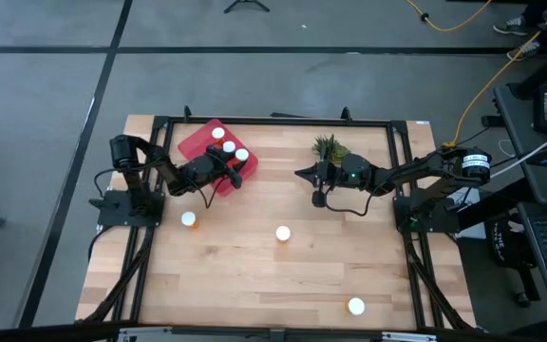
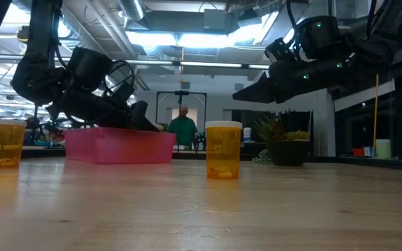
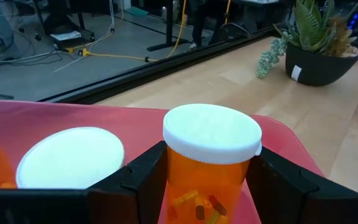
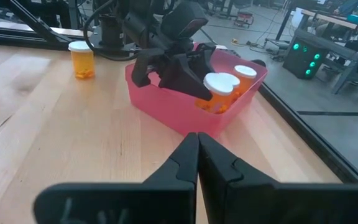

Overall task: Pick and place pill bottles into a basket
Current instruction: Put the orange pill bottle into the red container

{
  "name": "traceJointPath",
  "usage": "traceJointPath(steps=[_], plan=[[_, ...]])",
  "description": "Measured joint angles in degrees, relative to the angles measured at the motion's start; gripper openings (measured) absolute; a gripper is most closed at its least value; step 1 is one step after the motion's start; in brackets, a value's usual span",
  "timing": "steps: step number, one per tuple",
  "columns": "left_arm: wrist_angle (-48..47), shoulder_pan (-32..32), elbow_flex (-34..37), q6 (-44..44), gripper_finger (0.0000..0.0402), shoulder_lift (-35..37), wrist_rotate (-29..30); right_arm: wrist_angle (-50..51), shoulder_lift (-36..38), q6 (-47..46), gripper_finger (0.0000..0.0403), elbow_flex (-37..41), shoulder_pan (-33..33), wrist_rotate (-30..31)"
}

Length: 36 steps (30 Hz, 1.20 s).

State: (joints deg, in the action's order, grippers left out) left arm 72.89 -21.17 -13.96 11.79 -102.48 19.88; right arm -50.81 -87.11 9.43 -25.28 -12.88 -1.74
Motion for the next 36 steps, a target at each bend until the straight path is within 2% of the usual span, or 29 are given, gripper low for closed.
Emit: traceJointPath(steps=[14, 26, 36], plan=[[-0.7, 0.0, 0.0, 1.2, 0.0192, 0.0, 0.0, 0.0, 0.0, 0.0, 0.0011, 0.0, 0.0, 0.0], [-0.7, 0.0, 0.1, 2.1, 0.0225, -0.1, 0.2, 0.0, 0.0, 0.0, 0.0011, 0.0, 0.0, 0.0], [-0.7, 0.0, 0.1, 2.5, 0.0230, -0.1, 0.2, 0.0, 0.0, 0.0, 0.0011, 0.0, 0.0, 0.0]])
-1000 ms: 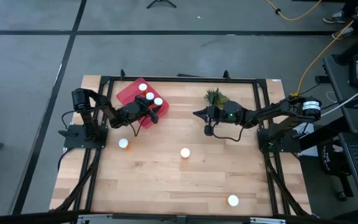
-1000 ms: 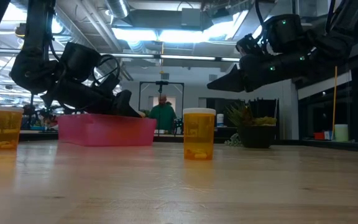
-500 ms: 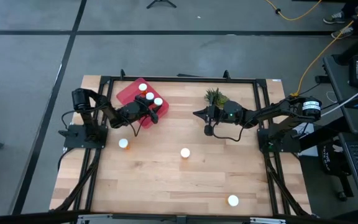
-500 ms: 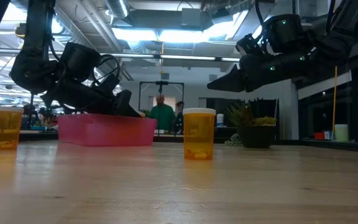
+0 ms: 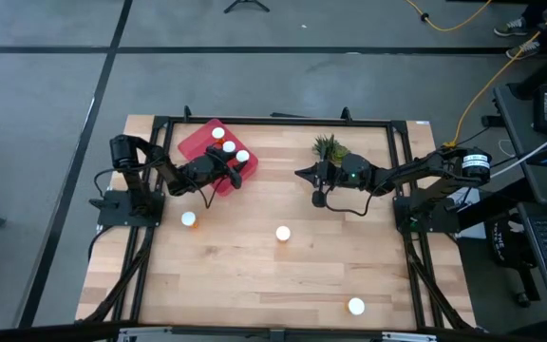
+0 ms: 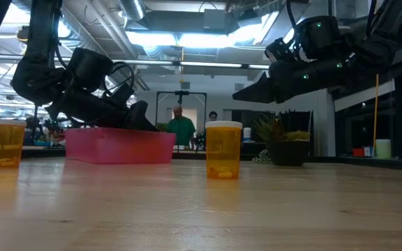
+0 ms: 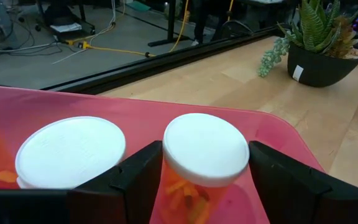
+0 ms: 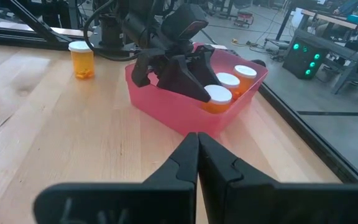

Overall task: Pick and place pill bottles into a basket
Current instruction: Put the orange pill bottle into the red container

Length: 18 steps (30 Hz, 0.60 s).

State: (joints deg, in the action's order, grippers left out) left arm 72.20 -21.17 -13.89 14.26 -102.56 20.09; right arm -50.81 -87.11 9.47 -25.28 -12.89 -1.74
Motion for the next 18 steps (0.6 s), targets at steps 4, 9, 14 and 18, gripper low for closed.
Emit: traceJointPath(steps=[4, 9, 14, 18], plan=[[0.0, 0.0, 0.0, 0.0, 0.0231, 0.0, -0.1, 0.0, 0.0, 0.0, 0.0011, 0.0, 0.0, 0.0], [-0.4, 0.0, 0.1, -0.1, 0.0231, 0.6, -0.1, 0.0, 0.0, 0.0, 0.0011, 0.0, 0.0, 0.0], [-0.8, 0.0, 0.1, -1.5, 0.0231, 1.5, -0.1, 0.0, 0.0, -0.2, 0.0011, 0.0, 0.0, 0.0], [-0.9, 0.5, 0.2, -2.0, 0.0231, 2.2, -0.4, 0.0, 0.0, -0.3, 0.0011, 0.0, 0.0, -0.2]])
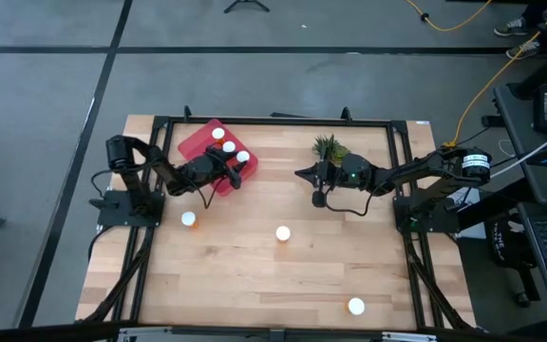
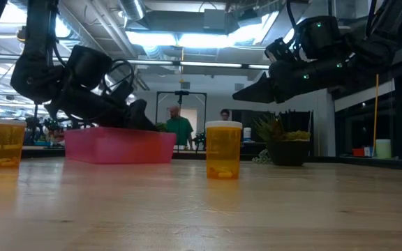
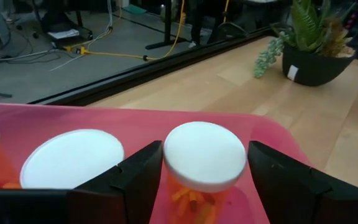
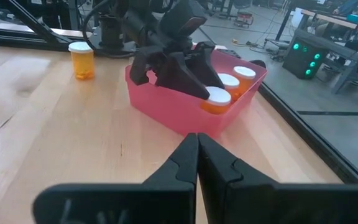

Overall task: Pick and place pill bottles into a basket
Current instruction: Put the orange pill bottle into the red container, then put the top orange pill bottle into the red container

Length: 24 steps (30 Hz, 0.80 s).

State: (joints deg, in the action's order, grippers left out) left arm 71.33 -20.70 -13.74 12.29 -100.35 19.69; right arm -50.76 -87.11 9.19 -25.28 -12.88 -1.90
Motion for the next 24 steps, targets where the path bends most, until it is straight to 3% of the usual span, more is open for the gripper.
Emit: traceJointPath(steps=[24], plan=[[0.9, 0.0, 0.1, -2.1, 0.0228, 0.5, -2.9, 0.0, 0.0, -0.1, 0.0011, 0.0, 0.0, -1.3]])
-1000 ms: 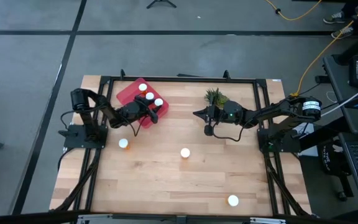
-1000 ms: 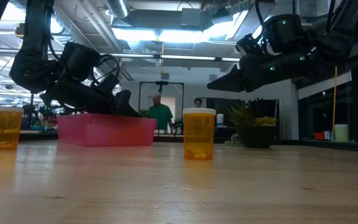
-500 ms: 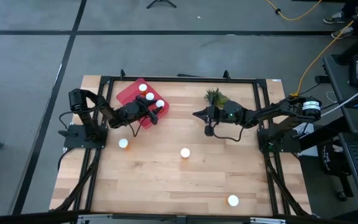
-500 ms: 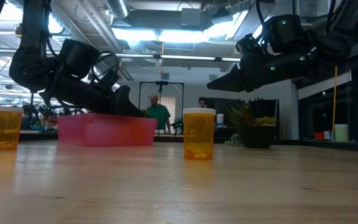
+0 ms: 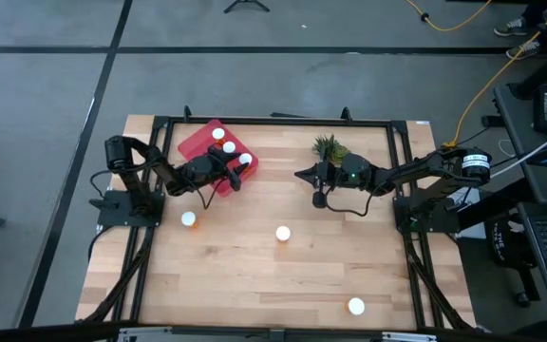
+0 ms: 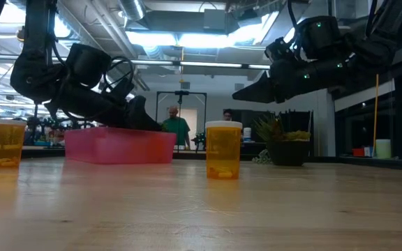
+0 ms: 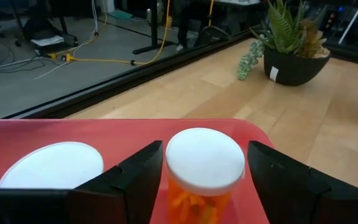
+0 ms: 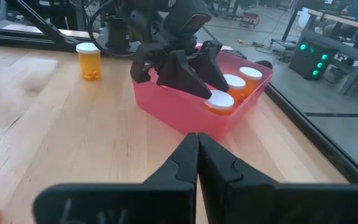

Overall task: Pick and place pill bottles into a basket
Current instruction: Put the top orange pill bottle into the red container

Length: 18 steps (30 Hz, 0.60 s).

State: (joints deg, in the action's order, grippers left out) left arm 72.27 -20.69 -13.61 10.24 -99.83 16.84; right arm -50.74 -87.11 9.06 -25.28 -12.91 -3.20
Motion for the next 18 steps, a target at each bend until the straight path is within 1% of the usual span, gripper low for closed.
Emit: traceJointPath(steps=[10, 14, 18], plan=[[-0.1, 0.0, 0.7, -1.0, 0.0228, 1.0, 0.0, 0.1, 0.0, 0.0, 0.0011, 0.0, 0.0, 0.0], [-0.2, 0.0, 2.5, -1.0, 0.0228, 4.9, 0.0, 0.7, 0.0, 0.0, 0.0011, 0.0, 0.0, 0.0], [-0.1, 0.0, 5.7, -1.0, 0.0228, 10.8, 0.1, 0.8, 0.0, 0.0, 0.0011, 0.0, 0.0, 0.0]])
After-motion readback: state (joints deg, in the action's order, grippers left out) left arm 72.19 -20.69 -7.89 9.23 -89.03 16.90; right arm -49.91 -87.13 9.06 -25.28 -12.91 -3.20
